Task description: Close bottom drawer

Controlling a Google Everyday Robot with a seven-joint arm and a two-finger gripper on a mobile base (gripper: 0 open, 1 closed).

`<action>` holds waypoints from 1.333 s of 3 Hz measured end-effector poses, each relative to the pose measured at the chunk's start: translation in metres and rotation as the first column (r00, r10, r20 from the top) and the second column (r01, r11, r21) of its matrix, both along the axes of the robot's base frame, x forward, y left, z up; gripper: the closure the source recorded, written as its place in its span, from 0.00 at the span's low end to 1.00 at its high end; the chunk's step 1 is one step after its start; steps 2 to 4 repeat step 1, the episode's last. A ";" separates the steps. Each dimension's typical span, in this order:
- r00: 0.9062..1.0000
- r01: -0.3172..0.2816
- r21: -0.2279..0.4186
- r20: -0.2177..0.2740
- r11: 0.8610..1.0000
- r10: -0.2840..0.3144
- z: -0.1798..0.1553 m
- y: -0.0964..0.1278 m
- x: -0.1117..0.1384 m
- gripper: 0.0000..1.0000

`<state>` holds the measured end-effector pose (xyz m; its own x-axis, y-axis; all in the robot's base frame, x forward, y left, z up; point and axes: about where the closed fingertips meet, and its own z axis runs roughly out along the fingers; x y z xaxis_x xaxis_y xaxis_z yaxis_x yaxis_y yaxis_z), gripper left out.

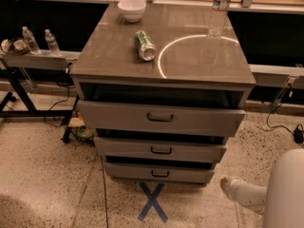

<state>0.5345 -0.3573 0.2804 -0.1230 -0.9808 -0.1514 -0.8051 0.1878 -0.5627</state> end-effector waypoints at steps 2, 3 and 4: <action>1.000 0.000 0.000 0.000 1.000 0.000 0.000 0.000 0.000 1.00; 1.000 0.000 0.000 0.000 1.000 0.000 0.000 0.000 0.000 1.00; 1.000 0.000 0.000 0.000 1.000 0.000 0.000 0.000 0.000 1.00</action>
Offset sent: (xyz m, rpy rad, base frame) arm 0.0000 0.0000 0.0000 0.0000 0.0000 0.0000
